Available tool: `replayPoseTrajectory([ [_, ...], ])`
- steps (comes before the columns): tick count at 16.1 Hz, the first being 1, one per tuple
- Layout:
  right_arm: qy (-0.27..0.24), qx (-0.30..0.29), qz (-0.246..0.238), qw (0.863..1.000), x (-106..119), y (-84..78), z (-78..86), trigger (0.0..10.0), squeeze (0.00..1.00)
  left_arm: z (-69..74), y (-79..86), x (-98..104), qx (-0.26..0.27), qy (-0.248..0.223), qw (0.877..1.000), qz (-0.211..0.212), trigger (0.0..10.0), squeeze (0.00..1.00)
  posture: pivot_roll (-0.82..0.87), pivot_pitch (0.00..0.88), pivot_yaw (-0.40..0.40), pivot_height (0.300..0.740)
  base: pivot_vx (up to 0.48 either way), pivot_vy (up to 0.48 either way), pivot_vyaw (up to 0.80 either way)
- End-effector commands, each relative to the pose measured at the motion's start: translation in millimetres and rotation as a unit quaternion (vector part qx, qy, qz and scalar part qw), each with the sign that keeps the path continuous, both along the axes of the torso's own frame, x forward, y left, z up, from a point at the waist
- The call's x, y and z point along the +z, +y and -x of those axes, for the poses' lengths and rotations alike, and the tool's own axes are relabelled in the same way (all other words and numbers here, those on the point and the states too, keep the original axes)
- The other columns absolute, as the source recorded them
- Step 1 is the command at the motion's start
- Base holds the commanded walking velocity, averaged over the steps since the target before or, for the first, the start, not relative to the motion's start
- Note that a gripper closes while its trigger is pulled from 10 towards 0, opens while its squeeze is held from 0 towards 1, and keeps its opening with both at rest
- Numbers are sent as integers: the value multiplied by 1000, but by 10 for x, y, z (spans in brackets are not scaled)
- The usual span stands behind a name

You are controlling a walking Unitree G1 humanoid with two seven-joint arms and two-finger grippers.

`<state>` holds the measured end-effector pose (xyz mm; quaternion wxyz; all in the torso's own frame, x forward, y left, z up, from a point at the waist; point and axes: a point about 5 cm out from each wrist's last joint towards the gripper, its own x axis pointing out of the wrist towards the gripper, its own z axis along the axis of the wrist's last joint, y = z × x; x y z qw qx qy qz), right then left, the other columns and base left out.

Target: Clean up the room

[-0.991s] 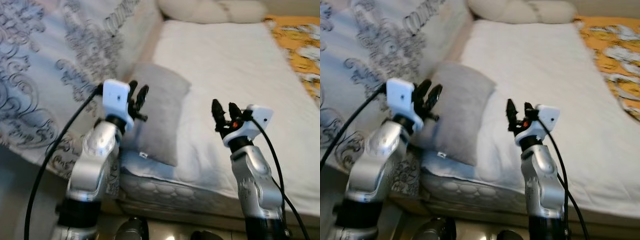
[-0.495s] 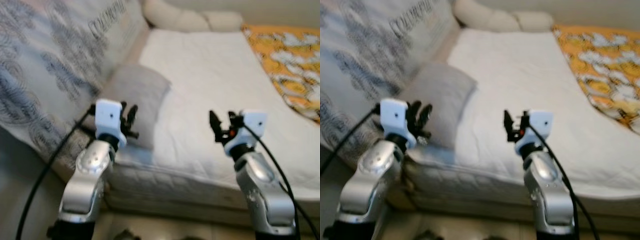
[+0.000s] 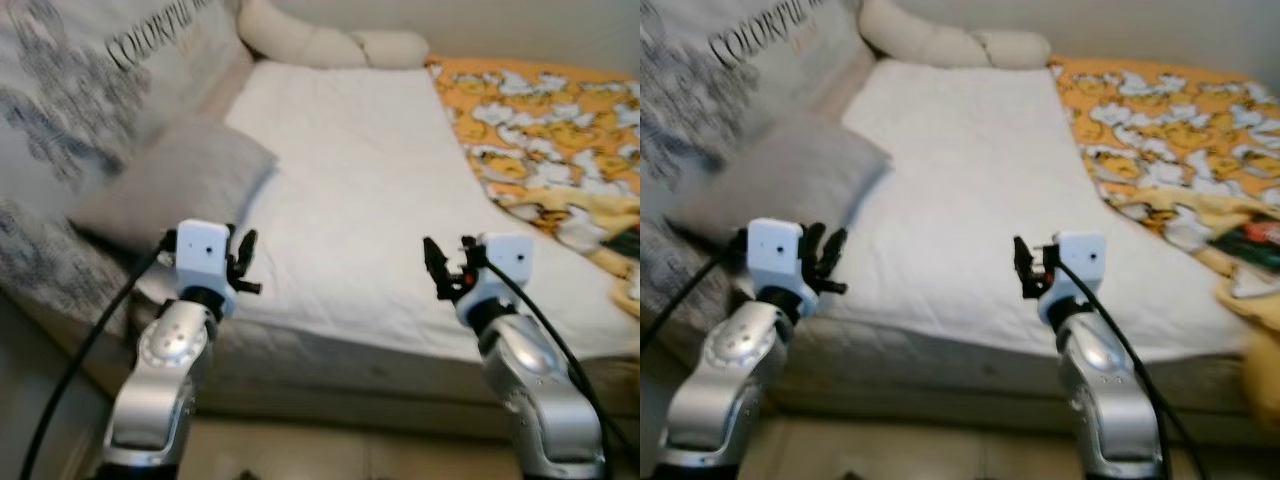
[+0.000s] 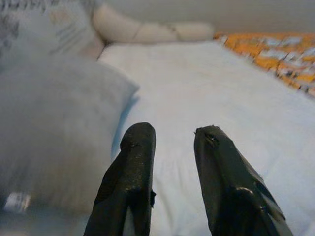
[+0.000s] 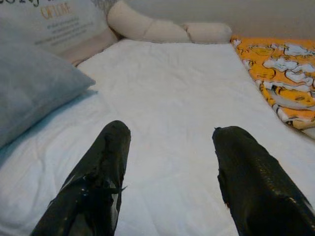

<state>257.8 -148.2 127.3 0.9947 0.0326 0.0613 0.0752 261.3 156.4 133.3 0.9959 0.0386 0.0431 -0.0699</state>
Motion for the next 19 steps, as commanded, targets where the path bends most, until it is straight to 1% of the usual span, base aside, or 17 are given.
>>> replayPoseTrajectory([
  [1, 10, -9, 7, 1000, -44, -36, 27, 10000, 0, -10, -4, 40, 3, -7, 1000, -3, 10000, 0, -19, 0, -18, 740, 0, -480, 0],
  [3, 23, -15, -9, 1000, -72, -51, 59, 10000, 0, 5, 4, 15, 3, -4, 1000, -3, 10000, 0, -25, 0, -14, 740, 0, -480, 0],
  [4, 17, -21, 1, 1000, -72, -76, 54, 10000, 0, 8, 3, -2, 3, -1, 1000, -4, 10000, 0, -33, 0, -7, 740, 0, -480, 0],
  [7, 20, -23, 7, 1000, -92, -100, 42, 10000, 0, -5, 5, 6, 2, -2, 1000, -6, 10000, 0, -32, 0, -8, 740, 0, -480, 0],
  [11, 25, -21, 6, 999, -102, -101, 40, 10000, 0, 1, 11, 2, 7, -2, 1000, -8, 10000, 0, -30, 0, -14, 740, 0, -480, 0],
  [12, 25, -20, 5, 999, -97, -95, 34, 10000, 0, 19, 10, -6, 11, -3, 1000, 10, 10000, 0, -33, 0, -15, 740, 0, 0, 0],
  [15, 31, -20, 5, 999, -99, -107, 24, 10000, 0, 19, 3, 0, 7, 1, 1000, 19, 10000, 0, -29, 0, -25, 740, 0, 0, 0],
  [16, 33, -18, -6, 999, -95, -104, 17, 10000, 67, 17, -1, 8, 2, 3, 999, 34, 10000, 1000, -29, 0, -28, 740, 0, 0, 0],
  [17, 34, -18, -14, 999, -91, -104, 6, 10000, 945, 7, 1, 23, 5, 0, 999, 35, 10000, 1000, -28, 0, -28, 740, 0, 0, 0],
  [18, 34, -14, -10, 999, -85, -101, -8, 10000, 1000, -6, -1, 38, 3, -6, 1000, 26, 10000, 1000, -26, 0, -27, 740, 0, 0, 0],
  [19, 36, -12, -9, 999, -86, -96, -17, 10000, 1000, -14, -3, 44, 2, -7, 1000, 22, 10000, 1000, -27, 0, -25, 740, 0, 0, 0],
])
